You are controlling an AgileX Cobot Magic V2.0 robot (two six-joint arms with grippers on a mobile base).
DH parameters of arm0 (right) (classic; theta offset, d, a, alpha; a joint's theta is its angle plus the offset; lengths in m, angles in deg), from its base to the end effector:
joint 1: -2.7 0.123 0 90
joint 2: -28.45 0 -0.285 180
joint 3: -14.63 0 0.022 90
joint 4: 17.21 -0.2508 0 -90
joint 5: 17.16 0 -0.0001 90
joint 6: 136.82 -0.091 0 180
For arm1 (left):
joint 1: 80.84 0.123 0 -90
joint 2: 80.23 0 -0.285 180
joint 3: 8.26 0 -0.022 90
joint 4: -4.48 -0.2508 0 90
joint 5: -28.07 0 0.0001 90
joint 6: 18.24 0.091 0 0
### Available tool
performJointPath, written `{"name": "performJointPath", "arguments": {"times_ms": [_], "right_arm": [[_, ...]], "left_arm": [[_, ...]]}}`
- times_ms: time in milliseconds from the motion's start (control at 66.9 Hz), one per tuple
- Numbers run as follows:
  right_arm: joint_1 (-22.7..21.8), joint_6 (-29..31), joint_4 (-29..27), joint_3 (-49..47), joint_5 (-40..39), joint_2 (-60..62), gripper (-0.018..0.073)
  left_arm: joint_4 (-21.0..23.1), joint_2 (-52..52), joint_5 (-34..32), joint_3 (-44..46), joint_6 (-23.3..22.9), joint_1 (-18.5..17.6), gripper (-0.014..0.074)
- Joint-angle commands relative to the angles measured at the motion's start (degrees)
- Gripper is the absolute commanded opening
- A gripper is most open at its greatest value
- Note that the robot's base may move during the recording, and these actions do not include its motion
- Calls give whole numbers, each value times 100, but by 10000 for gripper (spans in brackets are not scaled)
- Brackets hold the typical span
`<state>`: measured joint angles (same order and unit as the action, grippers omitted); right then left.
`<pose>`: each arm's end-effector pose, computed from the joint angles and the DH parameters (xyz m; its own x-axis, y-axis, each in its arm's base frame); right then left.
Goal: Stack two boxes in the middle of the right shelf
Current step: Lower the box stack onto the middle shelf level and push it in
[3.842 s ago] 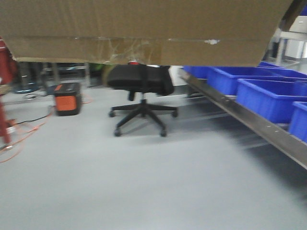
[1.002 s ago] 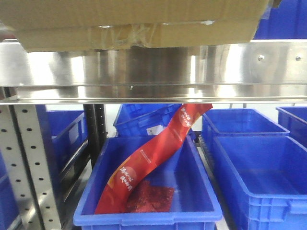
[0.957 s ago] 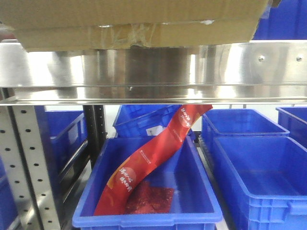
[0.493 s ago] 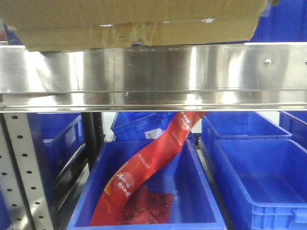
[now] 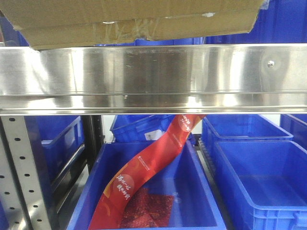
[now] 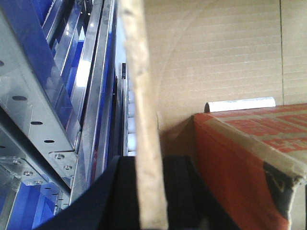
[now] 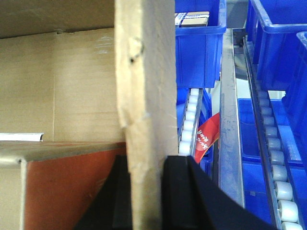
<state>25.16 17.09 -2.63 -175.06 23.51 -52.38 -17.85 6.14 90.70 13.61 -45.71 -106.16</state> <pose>0.2540 0.0888 0.4742 -0.3789 0.1184 -0.9178 -0.1424 0.9725 0.1842 0.2561 -0.0872 0.4857 -0.5440 -0.0432 -0.8380 -0.0036 0.9988 -0.0491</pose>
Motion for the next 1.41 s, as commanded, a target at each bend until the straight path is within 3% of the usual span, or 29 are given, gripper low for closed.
{"name": "performJointPath", "arguments": {"times_ms": [0,389,538,673,837,987,1346,1390], "right_arm": [[4,-1,-11,-48,-754,101,-162],[4,-1,-11,-48,-756,66,-162],[-89,-260,-11,-48,-826,-236,-153],[-138,-370,-11,-48,-1020,-462,-153],[-306,-601,-11,-48,-960,-716,-153],[-393,-601,-11,-48,-893,-906,-153],[-393,-601,48,-48,-1070,-1110,-151],[-393,-601,48,-48,-1070,-1110,-108]], "left_arm": [[-39,-65,-121,58,-7,4,-111],[-243,-52,-422,58,-7,4,-111],[-279,136,-1175,116,28,4,-111],[-164,468,-1018,333,28,32,-111],[787,896,-830,505,109,468,-111],[1462,1034,-806,505,680,801,-111],[1513,1380,-816,505,922,837,-110],[1513,1380,-871,505,961,837,-93]]}}
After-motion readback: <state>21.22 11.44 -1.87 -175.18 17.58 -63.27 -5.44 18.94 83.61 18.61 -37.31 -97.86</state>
